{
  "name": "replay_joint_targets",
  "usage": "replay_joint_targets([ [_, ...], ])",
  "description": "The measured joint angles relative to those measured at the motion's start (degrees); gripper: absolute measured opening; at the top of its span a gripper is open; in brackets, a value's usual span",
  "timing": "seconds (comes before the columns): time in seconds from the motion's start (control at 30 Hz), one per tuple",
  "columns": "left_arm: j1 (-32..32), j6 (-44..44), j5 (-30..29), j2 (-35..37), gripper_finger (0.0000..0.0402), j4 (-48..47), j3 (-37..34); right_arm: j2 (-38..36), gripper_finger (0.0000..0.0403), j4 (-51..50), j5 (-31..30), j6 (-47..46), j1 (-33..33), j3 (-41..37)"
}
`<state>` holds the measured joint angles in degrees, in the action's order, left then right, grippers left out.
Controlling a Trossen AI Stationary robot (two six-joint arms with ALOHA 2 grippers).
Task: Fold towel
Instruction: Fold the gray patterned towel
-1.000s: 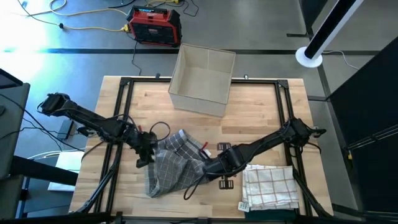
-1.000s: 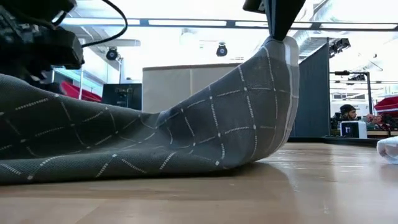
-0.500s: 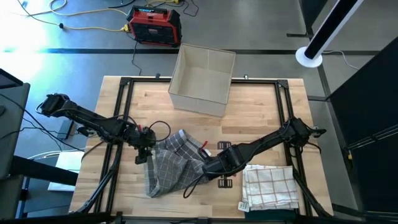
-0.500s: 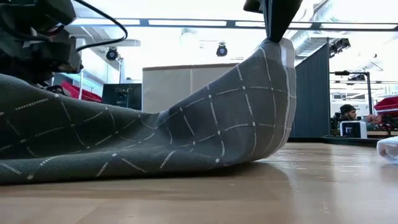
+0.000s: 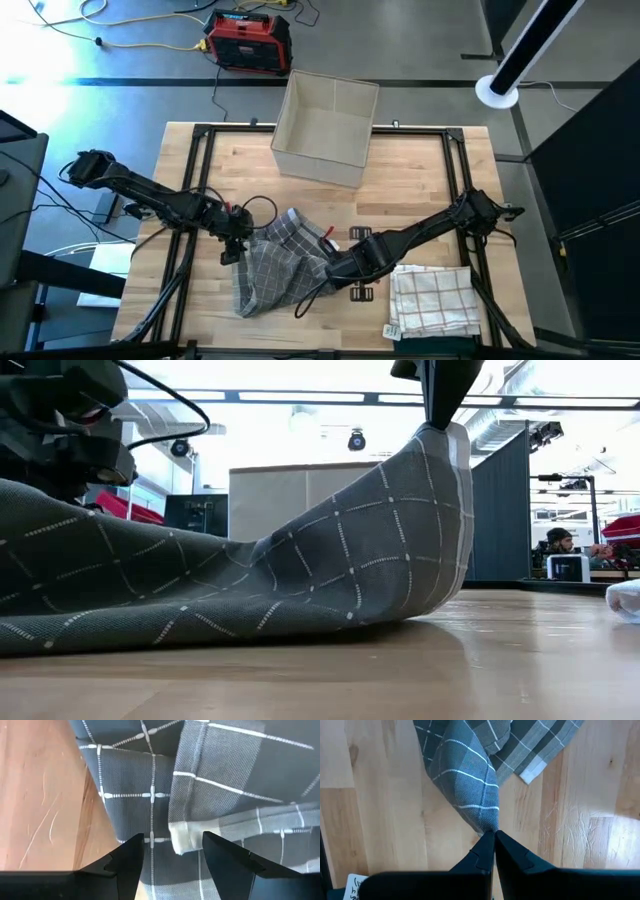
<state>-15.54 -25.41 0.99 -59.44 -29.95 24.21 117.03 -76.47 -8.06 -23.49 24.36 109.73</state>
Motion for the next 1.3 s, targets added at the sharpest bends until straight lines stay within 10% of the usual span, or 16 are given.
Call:
replay_joint_targets([
  [0.3,1.7,0.2,4.0,-3.0,0.0013,2.4,0.0,0.0,0.0,0.0,-0.6,0.3,0.0,0.0],
  [0.6,1.7,-4.0,4.5,-3.2,0.0003,-1.8,3.7,-0.1,0.0,-0.9,-2.2,-3.5,0.0,0.0],
  [0.9,1.7,2.9,2.0,-2.4,0.0,-23.7,25.7,-7.4,0.0,-4.0,-8.5,-12.1,0.0,0.0],
  [1.3,8.8,11.5,-22.5,-2.5,0.0,-42.1,62.3,-26.5,0.0,-11.1,-31.3,-23.3,0.6,0.0],
])
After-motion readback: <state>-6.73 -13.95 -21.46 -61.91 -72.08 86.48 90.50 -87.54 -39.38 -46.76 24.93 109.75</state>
